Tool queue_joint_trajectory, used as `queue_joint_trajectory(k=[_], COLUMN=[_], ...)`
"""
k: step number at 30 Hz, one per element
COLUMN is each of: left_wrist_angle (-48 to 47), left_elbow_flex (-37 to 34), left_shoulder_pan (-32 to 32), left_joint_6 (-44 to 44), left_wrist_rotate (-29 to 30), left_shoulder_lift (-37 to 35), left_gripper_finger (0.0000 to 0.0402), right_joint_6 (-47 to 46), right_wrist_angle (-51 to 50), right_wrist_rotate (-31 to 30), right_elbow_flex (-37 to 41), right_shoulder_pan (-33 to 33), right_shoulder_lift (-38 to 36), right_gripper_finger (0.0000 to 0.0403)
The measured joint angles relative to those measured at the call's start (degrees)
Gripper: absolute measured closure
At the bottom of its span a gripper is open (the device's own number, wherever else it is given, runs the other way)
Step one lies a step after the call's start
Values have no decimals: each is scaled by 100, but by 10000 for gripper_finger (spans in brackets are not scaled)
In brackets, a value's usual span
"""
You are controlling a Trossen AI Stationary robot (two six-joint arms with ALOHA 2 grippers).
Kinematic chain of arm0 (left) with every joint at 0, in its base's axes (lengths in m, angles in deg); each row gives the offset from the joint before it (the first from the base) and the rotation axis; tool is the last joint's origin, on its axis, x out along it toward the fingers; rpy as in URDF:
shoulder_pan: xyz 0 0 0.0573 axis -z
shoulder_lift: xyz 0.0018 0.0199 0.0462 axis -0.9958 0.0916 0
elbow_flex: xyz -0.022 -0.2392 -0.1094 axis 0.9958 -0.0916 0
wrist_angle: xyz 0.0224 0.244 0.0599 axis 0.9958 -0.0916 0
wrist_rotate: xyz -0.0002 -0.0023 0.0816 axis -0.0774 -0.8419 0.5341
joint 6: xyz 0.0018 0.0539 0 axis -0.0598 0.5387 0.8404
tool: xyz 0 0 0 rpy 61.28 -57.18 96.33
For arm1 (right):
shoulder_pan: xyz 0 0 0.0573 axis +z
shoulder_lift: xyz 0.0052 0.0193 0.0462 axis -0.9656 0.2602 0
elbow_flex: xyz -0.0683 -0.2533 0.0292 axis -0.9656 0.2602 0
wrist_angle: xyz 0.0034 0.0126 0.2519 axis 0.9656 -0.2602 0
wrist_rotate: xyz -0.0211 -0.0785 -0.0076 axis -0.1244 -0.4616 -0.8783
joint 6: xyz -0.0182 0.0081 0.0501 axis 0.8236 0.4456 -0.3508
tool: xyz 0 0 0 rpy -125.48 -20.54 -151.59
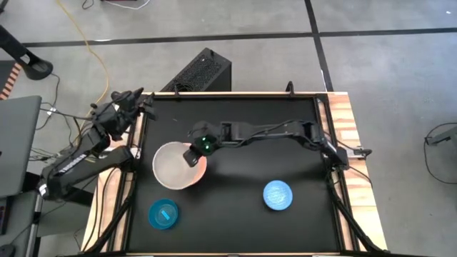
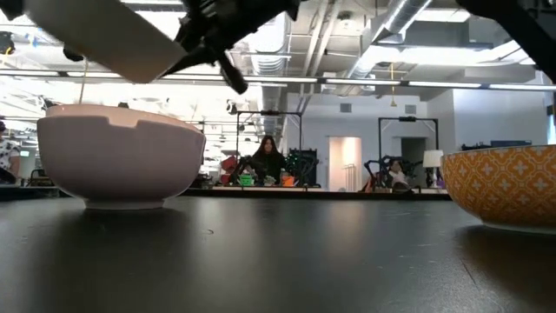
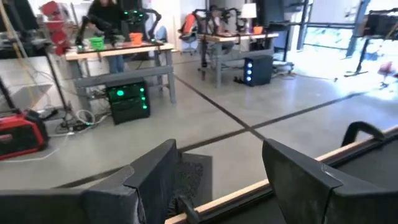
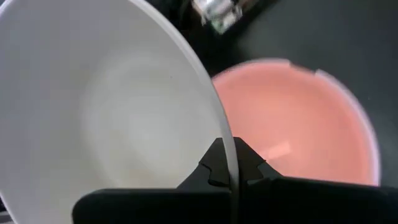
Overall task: Nest bowls inside each other
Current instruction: Stack the light brown bowl on top of the pink bowl
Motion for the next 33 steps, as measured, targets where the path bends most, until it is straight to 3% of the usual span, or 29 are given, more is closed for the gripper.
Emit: queue_joint_trajectory(k=[9,14,33], left_wrist_angle=[-762,-1048,-1278], left_elbow_flex=[3,3,-2], left_shoulder_pan=[-205,-205,-205], left_joint_6=[-382,-668,-1182], left_wrist_rotate=[-579,-587,-581], left_shoulder_lift=[2,2,2], left_gripper_finger=[173,173,173], right_joint_6=[-120,-110,89], right_wrist_angle=[-91,-333,-1018], right_wrist_rotate=[-142,-626,-547], right_elbow_flex=[-236,-246,-244], right_shoulder_pan=[26,-59,-184], right_shoulder_lift=[519,473,447], right_gripper_finger=[403,403,386])
